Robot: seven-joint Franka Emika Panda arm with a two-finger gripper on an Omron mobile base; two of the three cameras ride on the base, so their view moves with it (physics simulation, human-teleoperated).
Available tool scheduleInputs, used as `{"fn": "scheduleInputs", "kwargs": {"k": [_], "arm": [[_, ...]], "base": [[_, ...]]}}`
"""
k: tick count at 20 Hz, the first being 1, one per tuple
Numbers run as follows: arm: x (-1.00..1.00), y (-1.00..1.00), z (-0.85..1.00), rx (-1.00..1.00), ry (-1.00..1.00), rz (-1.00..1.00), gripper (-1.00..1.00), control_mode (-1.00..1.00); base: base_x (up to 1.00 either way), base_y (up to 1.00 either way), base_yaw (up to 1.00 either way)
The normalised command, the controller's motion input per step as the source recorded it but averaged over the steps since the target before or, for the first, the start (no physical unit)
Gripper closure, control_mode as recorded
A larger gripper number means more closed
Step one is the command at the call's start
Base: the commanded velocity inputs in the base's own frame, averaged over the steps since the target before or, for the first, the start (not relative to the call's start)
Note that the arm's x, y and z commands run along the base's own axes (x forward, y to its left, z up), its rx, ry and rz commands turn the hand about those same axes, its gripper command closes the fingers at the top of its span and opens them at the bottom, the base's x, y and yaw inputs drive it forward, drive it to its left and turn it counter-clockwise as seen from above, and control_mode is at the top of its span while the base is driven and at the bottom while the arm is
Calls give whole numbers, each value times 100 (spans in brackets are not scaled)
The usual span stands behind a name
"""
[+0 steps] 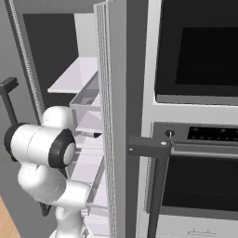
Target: Place one squash and one fish in each tupperware on the nearby counter, to pack two identical lunches.
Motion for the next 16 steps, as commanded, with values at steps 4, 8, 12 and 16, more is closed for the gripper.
{"fn": "scheduleInputs", "kwargs": {"k": [4, 8, 12, 16], "arm": [[58, -6, 0, 0, 0, 0, -100, -100], [46, -21, -19, 0, 3, 0, -100, -100], [8, -11, -36, 0, 5, 0, -100, -100], [3, 0, -47, 0, 6, 0, -100, -100]], "base": [[0, 0, 0], [0, 0, 0], [0, 0, 0], [0, 0, 0]]}}
